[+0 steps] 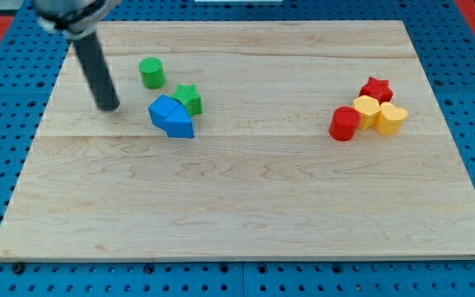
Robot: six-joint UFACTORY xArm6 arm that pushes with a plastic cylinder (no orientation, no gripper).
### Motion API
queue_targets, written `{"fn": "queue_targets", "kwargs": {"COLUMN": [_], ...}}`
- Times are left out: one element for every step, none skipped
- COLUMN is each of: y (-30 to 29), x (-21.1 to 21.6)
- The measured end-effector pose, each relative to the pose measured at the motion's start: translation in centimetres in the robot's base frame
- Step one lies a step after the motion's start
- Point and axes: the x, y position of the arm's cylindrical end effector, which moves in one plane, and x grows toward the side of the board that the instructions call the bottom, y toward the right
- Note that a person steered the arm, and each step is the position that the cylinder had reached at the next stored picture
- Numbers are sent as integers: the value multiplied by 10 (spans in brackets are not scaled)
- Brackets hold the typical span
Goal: Move the green star upwards
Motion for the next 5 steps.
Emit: {"fn": "queue_targets", "kwargs": {"y": [62,122,122,122,122], "x": [67,46,-5,-40,-52]}}
